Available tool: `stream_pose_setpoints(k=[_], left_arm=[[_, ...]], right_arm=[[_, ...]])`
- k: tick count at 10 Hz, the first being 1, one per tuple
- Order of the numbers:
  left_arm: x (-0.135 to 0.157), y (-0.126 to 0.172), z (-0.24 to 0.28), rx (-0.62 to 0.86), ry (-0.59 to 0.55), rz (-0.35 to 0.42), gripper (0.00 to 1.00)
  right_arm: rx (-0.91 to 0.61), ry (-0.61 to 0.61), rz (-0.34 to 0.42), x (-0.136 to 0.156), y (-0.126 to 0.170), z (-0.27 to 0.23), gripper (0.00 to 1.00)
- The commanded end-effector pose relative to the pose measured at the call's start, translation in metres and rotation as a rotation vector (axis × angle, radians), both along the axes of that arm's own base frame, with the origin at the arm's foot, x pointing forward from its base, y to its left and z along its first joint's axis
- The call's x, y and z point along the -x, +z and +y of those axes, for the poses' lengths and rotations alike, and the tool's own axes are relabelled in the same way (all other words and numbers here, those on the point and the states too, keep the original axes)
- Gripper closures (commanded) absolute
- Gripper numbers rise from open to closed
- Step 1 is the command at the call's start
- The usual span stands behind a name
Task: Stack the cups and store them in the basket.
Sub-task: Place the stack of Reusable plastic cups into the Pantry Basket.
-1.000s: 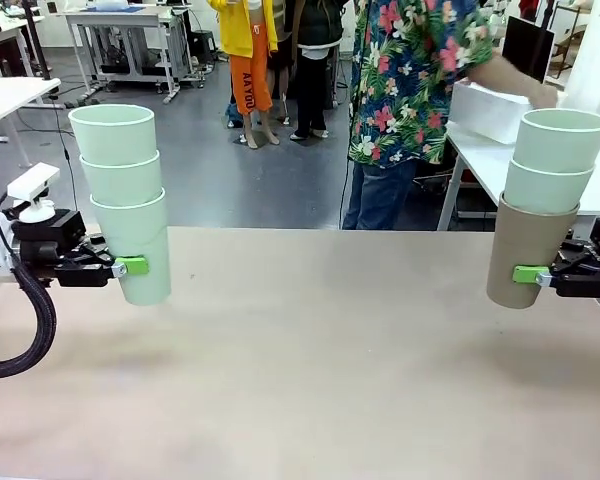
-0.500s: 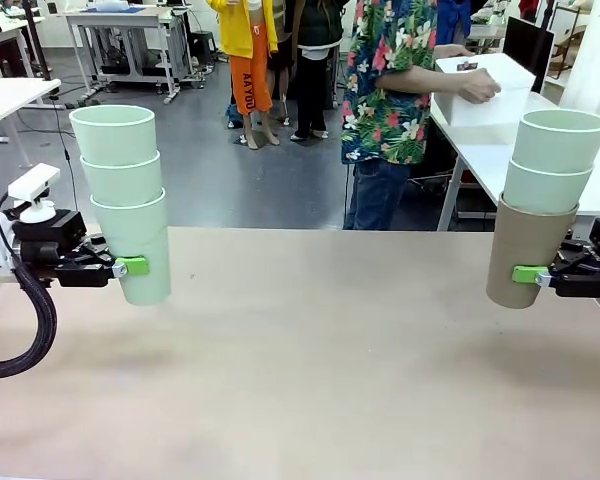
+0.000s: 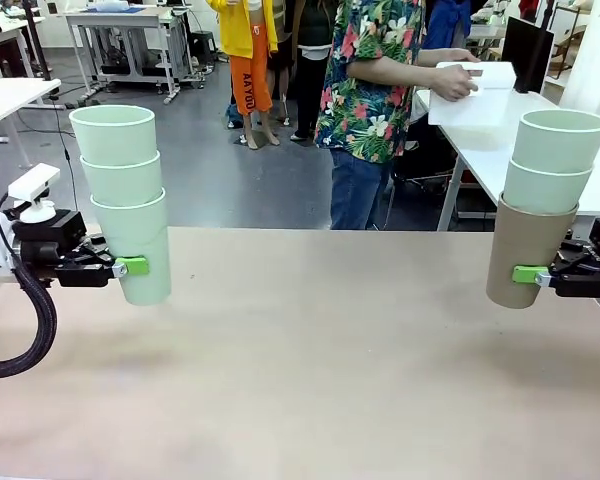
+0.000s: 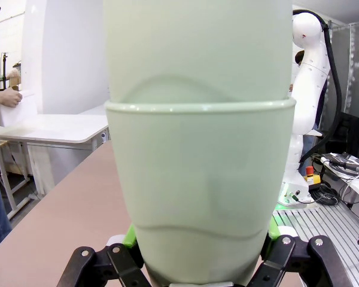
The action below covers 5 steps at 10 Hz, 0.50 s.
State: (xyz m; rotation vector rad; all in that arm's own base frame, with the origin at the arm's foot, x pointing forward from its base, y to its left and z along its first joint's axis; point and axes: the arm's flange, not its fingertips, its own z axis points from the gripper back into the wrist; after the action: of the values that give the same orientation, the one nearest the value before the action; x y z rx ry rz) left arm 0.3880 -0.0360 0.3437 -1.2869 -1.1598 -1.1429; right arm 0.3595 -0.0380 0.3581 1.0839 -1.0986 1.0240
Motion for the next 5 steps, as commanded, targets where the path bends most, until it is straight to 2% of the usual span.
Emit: stream_pose_setpoints(k=[1, 5], left_arm=[[0.0012, 0.0041, -0.0007, 0.007, -0.002, -0.009, 0.15], [0.0012, 0.0041, -0.0007, 0.007, -0.002, -0.009, 0.15]], right_arm=[[-0.008, -0.013, -0.009, -0.0016, 0.0038, 0.0004, 0.16], [-0.008, -0.013, -0.009, -0.0016, 0.0038, 0.0004, 0.16]])
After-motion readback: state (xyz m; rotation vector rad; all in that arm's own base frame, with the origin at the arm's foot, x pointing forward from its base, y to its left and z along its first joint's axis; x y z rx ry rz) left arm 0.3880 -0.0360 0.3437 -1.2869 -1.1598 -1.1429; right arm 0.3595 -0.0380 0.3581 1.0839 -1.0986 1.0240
